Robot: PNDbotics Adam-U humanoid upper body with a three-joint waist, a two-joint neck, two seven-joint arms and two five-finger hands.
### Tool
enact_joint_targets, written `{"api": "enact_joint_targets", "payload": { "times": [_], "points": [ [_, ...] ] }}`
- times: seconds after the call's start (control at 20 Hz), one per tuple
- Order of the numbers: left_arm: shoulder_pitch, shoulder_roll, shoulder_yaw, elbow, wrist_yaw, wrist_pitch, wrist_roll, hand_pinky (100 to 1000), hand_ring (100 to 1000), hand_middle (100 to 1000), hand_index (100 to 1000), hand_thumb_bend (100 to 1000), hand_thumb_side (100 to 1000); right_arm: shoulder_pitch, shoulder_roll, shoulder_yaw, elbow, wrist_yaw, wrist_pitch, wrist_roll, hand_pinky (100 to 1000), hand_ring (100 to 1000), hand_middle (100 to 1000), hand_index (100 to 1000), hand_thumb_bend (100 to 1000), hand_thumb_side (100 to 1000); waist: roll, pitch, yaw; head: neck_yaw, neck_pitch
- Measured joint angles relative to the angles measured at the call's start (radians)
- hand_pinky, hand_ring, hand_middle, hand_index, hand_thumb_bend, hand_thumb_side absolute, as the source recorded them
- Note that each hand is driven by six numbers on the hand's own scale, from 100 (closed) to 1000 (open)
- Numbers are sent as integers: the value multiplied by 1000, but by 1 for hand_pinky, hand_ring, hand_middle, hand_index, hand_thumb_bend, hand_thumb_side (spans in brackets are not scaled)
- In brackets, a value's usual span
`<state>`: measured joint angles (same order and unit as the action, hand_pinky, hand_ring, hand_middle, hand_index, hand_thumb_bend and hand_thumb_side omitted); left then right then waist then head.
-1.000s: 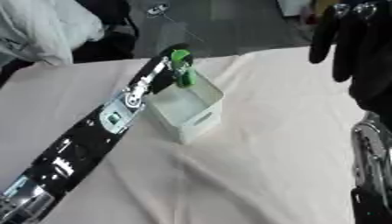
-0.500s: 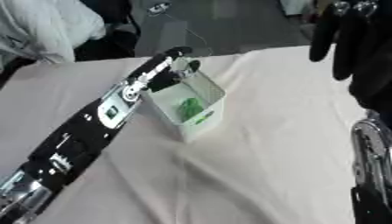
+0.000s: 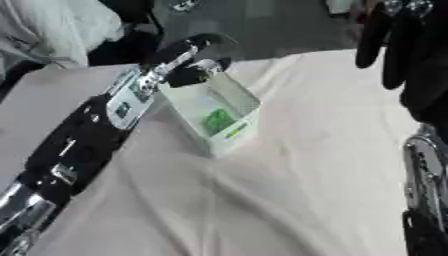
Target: Pick up objects on the table and place them in the box.
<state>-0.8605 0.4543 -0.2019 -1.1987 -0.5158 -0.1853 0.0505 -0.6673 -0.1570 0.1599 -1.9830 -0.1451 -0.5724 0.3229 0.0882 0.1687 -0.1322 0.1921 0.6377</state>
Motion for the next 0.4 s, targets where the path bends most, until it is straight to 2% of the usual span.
{"api": "enact_joint_targets", "payload": {
  "times": [0.05,0.1,0.15,0.2,0.25,0.3,0.35,0.4],
  "points": [
    [34,17,-2,-70,38,-12,69,859,698,922,982,194,841,0,-3,-3,0,2,0,-2,287,198,190,368,100,1000,0,0,4,-3,-1],
    [73,30,-5,-149,79,-24,138,816,673,896,952,186,813,0,-6,-4,0,4,1,-5,287,197,189,368,100,1000,0,0,8,-9,-1],
    [118,40,-8,-231,121,-38,203,710,593,826,889,187,798,2,-11,-5,0,6,0,-6,288,195,187,369,100,1000,0,0,14,-14,-3],
    [159,48,-11,-313,161,-53,260,700,587,817,881,189,802,5,-16,-7,0,7,1,-8,288,195,187,369,100,1000,-2,0,19,-19,-8],
    [197,50,-11,-389,196,-68,308,624,538,756,823,200,817,8,-19,-9,0,8,3,-10,290,193,186,372,100,1000,-5,0,24,-26,-11],
    [236,48,-11,-464,227,-91,348,636,543,764,835,200,816,9,-23,-10,0,8,5,-13,289,194,186,372,100,1000,-9,0,29,-32,-17],
    [270,45,-10,-534,252,-117,380,583,520,708,771,203,813,10,-27,-11,0,8,7,-17,298,198,194,385,100,1000,-13,0,35,-35,-20],
    [304,36,-9,-596,274,-144,406,586,520,711,774,202,816,12,-30,-15,0,8,9,-24,297,198,193,383,100,1000,-18,1,44,-46,-25]
  ]
}}
